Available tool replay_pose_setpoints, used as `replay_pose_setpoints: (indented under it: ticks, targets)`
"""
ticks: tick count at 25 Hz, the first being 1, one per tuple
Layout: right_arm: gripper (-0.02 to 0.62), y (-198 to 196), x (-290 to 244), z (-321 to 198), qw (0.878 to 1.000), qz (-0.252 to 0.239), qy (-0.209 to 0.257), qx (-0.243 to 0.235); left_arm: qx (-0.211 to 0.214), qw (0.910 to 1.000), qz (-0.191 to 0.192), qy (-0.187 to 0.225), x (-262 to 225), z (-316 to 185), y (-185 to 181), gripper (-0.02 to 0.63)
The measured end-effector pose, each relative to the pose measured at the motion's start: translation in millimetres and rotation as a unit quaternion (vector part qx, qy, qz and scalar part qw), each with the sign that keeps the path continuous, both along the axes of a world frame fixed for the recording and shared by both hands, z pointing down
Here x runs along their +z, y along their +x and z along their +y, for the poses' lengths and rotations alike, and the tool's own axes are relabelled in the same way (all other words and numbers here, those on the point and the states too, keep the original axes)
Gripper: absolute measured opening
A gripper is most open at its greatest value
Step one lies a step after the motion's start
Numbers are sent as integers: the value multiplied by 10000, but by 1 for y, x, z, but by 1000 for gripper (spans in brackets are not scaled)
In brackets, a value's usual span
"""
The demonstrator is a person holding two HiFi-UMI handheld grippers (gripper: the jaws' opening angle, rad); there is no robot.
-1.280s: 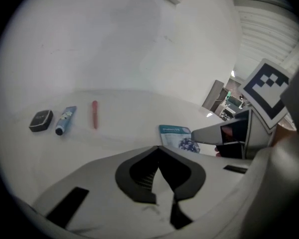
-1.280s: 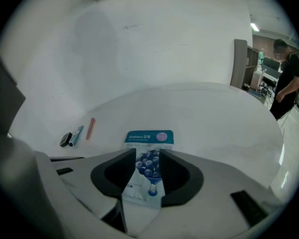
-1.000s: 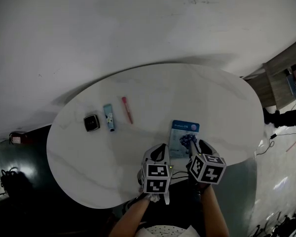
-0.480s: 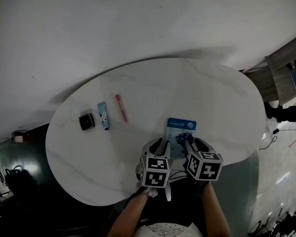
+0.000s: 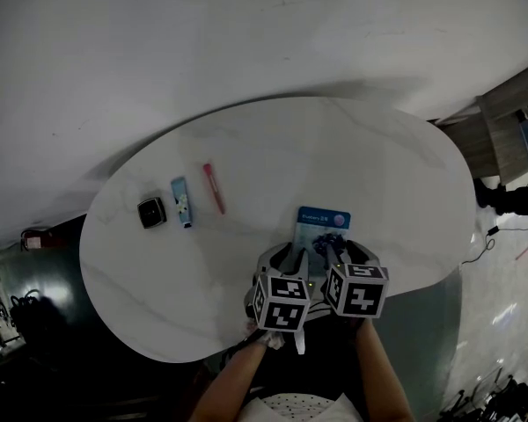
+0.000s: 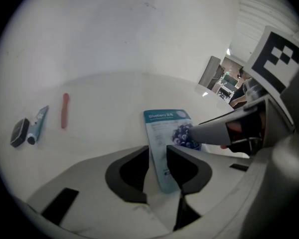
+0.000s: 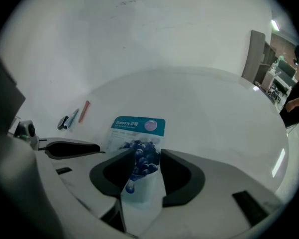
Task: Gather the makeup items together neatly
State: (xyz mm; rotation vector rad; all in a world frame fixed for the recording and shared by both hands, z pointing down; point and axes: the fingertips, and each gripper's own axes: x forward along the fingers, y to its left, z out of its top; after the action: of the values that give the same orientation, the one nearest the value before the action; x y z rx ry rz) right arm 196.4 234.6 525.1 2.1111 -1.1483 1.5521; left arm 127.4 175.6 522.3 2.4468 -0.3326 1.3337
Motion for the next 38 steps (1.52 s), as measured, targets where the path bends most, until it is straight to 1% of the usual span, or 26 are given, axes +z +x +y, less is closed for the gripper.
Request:
replay_pose_setpoints:
  ticks: [3, 5, 8, 12, 13, 14, 15, 19, 21, 22, 23, 24, 27, 32, 38]
  targets:
    - [189, -3, 1, -2, 9996, 157, -161, -162, 67, 9999, -79, 114, 0, 1, 1, 146]
    - [178, -5, -1, -6, 9994, 203, -163, -239, 72, 9998, -137, 151, 1, 1, 1, 140]
    - [178, -7, -2, -9, 9993, 237, -155, -244, 29, 9998, -162, 89, 1, 1, 1, 140]
    - [173, -9, -2, -9, 9989, 270, -111, -363, 146, 9997, -162, 139, 1, 2, 1, 138]
    - [167, -10, -2, -10, 9989, 237, -78, -389, 159, 9997, -143, 126, 1, 3, 1, 138]
    - [129, -11, -2, -11, 9991, 193, -38, -386, 151, 9998, -118, 93, 1, 2, 1, 129]
    - [114, -12, -1, -13, 9992, 162, -4, -367, 143, 9998, -94, 57, 1, 2, 1, 129]
    - [72, -10, 0, -19, 9988, 240, 158, -400, 152, 9999, -27, 3, 1, 1, 1, 127]
    - [61, -11, 0, -19, 9988, 174, 204, -405, 126, 9999, 40, -98, 0, 3, 3, 105]
    - [55, -13, 0, -18, 9990, 93, 214, -386, 105, 9997, 94, -217, 0, 6, 4, 86]
    - [48, -13, 0, -18, 9990, 32, 232, -368, 81, 9993, 150, -333, 1, 10, 6, 50]
    - [43, -12, 0, -17, 9990, 6, 252, -363, 83, 9990, 193, -383, 0, 14, 8, 48]
    - [36, -8, -1, -19, 9986, 17, 309, -420, 171, 9990, 246, -320, -1, 19, 12, 47]
    - [32, -2, -8, -26, 9981, 36, 433, -446, 71, 9988, 360, -337, -9, 14, 17, 44]
    - [31, 0, -22, -53, 9957, 15, 604, -705, -314, 9974, 528, -370, -17, -13, 16, 45]
